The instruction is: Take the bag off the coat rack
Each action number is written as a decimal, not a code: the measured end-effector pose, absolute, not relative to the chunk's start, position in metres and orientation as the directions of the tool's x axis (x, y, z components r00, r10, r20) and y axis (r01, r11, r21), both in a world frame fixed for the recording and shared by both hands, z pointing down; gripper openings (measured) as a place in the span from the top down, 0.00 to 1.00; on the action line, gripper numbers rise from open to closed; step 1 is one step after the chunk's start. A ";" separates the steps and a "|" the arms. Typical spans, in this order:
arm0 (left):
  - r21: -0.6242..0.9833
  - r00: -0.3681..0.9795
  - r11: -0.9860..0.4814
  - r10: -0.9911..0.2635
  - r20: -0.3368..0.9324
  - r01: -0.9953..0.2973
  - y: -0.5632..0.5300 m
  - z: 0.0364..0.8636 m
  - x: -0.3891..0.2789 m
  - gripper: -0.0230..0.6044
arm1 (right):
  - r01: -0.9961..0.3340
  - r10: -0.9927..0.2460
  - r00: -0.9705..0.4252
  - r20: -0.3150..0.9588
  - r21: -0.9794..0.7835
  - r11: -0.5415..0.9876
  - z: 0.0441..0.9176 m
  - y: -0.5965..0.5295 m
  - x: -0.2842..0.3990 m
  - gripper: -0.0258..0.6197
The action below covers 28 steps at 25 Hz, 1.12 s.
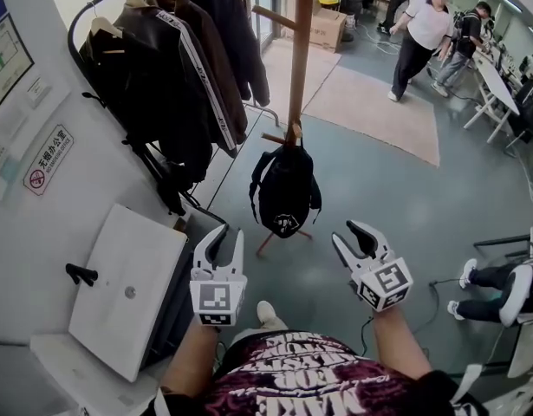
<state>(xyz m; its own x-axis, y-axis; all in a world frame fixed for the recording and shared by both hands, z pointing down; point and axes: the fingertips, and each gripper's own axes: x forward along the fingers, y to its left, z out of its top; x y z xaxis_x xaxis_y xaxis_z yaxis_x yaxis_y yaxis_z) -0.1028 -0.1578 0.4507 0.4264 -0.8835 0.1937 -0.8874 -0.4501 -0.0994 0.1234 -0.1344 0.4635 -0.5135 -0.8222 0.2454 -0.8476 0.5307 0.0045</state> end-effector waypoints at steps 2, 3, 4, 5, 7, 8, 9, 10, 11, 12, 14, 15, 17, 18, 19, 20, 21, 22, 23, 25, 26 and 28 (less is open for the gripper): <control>-0.096 0.441 -0.463 -0.878 0.186 -0.881 -0.167 0.448 -0.103 0.82 | -0.851 -0.826 -0.507 0.247 0.008 0.525 0.462 -0.141 0.120 0.70; -0.096 0.448 -0.470 -0.875 0.181 -0.878 -0.171 0.447 -0.103 0.82 | -0.853 -0.828 -0.504 0.247 0.010 0.522 0.462 -0.144 0.119 0.70; -0.096 0.455 -0.476 -0.873 0.176 -0.874 -0.175 0.446 -0.103 0.82 | -0.855 -0.830 -0.500 0.247 0.012 0.518 0.461 -0.148 0.118 0.70; -0.096 0.462 -0.481 -0.870 0.171 -0.871 -0.179 0.444 -0.104 0.82 | -0.857 -0.833 -0.496 0.247 0.014 0.514 0.460 -0.151 0.117 0.70; -0.095 0.475 -0.493 -0.865 0.162 -0.865 -0.186 0.442 -0.105 0.82 | -0.863 -0.841 -0.486 0.239 0.022 0.505 0.456 -0.157 0.115 0.70; -0.095 0.482 -0.499 -0.862 0.160 -0.861 -0.190 0.441 -0.106 0.82 | -0.866 -0.845 -0.481 0.234 0.027 0.500 0.454 -0.159 0.113 0.70; -0.096 0.488 -0.505 -0.858 0.158 -0.858 -0.192 0.441 -0.108 0.82 | -0.869 -0.850 -0.475 0.229 0.031 0.494 0.451 -0.160 0.112 0.70; -0.098 0.493 -0.511 -0.856 0.157 -0.854 -0.195 0.440 -0.109 0.82 | -0.872 -0.854 -0.469 0.227 0.034 0.488 0.449 -0.161 0.111 0.70; -0.097 0.499 -0.516 -0.853 0.156 -0.851 -0.196 0.440 -0.109 0.82 | -0.876 -0.857 -0.462 0.226 0.035 0.481 0.448 -0.162 0.110 0.70; -0.095 0.504 -0.520 -0.850 0.155 -0.849 -0.198 0.439 -0.110 0.82 | -0.879 -0.861 -0.456 0.227 0.035 0.475 0.448 -0.162 0.110 0.70; -0.088 0.514 -0.529 -0.845 0.149 -0.844 -0.200 0.437 -0.111 0.82 | -0.885 -0.865 -0.444 0.231 0.033 0.464 0.447 -0.162 0.112 0.70; -0.086 0.518 -0.533 -0.843 0.147 -0.842 -0.200 0.436 -0.111 0.82 | -0.888 -0.868 -0.439 0.233 0.034 0.459 0.446 -0.162 0.112 0.70; -0.086 0.523 -0.538 -0.839 0.150 -0.839 -0.202 0.438 -0.112 0.82 | -0.892 -0.871 -0.431 0.234 0.035 0.451 0.445 -0.163 0.114 0.70; -0.086 0.524 -0.540 -0.837 0.155 -0.837 -0.203 0.440 -0.112 0.82 | -0.893 -0.873 -0.428 0.234 0.035 0.448 0.445 -0.164 0.115 0.70; -0.086 0.527 -0.543 -0.835 0.158 -0.835 -0.203 0.441 -0.111 0.82 | -0.894 -0.874 -0.427 0.234 0.034 0.446 0.446 -0.164 0.115 0.70; -0.085 0.530 -0.546 -0.833 0.160 -0.833 -0.203 0.442 -0.111 0.82 | -0.895 -0.874 -0.425 0.234 0.035 0.445 0.446 -0.164 0.115 0.70; -0.086 0.533 -0.550 -0.831 0.158 -0.831 -0.203 0.443 -0.110 0.82 | -0.896 -0.875 -0.424 0.234 0.035 0.443 0.447 -0.165 0.115 0.70; -0.086 0.537 -0.553 -0.829 0.156 -0.829 -0.203 0.442 -0.109 0.82 | -0.896 -0.875 -0.424 0.233 0.035 0.443 0.447 -0.165 0.115 0.70; -0.088 0.539 -0.555 -0.828 0.153 -0.827 -0.203 0.442 -0.108 0.82 | -0.896 -0.876 -0.424 0.231 0.033 0.442 0.447 -0.166 0.114 0.70; -0.088 0.541 -0.557 -0.827 0.151 -0.826 -0.205 0.441 -0.108 0.82 | -0.896 -0.875 -0.426 0.228 0.030 0.444 0.448 -0.170 0.113 0.70; -0.088 0.541 -0.556 -0.827 0.151 -0.826 -0.206 0.442 -0.107 0.82 | -0.895 -0.874 -0.429 0.227 0.029 0.446 0.448 -0.172 0.112 0.70; -0.086 0.538 -0.554 -0.829 0.155 -0.828 -0.208 0.443 -0.107 0.82 | -0.892 -0.871 -0.436 0.229 0.024 0.452 0.450 -0.176 0.110 0.70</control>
